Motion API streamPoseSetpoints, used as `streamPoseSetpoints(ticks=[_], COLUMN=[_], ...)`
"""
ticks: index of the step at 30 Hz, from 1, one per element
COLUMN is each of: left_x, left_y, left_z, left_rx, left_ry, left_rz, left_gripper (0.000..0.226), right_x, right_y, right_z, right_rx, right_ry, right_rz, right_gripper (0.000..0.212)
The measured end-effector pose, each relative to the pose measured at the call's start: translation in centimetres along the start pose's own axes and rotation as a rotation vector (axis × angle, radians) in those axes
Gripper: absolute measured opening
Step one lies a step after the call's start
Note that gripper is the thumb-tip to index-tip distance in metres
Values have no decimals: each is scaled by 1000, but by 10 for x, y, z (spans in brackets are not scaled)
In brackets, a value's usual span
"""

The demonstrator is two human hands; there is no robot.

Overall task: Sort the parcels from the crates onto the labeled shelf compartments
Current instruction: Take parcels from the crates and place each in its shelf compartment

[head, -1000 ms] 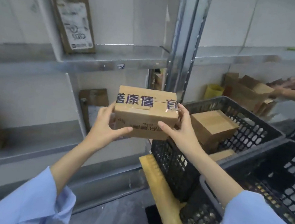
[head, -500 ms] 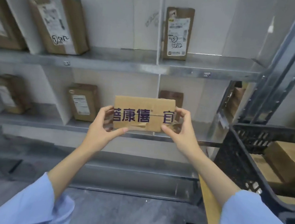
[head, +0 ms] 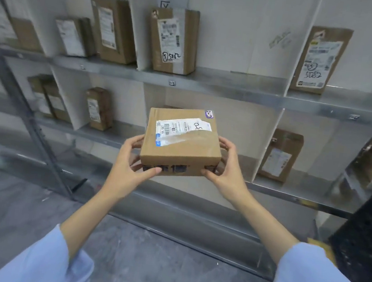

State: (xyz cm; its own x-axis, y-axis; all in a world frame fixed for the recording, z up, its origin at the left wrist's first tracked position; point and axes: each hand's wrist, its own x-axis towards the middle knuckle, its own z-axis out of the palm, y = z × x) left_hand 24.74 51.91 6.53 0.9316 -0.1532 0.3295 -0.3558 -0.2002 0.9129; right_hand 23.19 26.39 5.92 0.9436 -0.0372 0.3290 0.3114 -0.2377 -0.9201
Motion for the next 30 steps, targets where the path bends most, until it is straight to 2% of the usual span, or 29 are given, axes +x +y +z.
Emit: streamPoseSetpoints(ticks=[3, 9, 15, 26, 30], left_x=[-10, -29, -46, -86, -93], left_y=[-2, -13, -30, -43, -43], left_z=[-35, -103, -169, -244, -255], left_rx=[-9, 18, 28, -7, 0], left_ry=[22, 81, 75, 99, 149], left_rz=[1, 18, 5, 8, 29], left_gripper=[86, 76, 102, 80, 92], right_x=[1, 4, 6, 7, 13], right_y=[-11, -27, -43, -64, -78], right_z=[36, 100, 160, 231, 245], right_rx=[41, 7, -42, -79, -83], right_ry=[-46, -63, -30, -121, -175], right_rz=[-13, -38, -115, -167, -198], right_gripper=[79, 82, 79, 72, 73])
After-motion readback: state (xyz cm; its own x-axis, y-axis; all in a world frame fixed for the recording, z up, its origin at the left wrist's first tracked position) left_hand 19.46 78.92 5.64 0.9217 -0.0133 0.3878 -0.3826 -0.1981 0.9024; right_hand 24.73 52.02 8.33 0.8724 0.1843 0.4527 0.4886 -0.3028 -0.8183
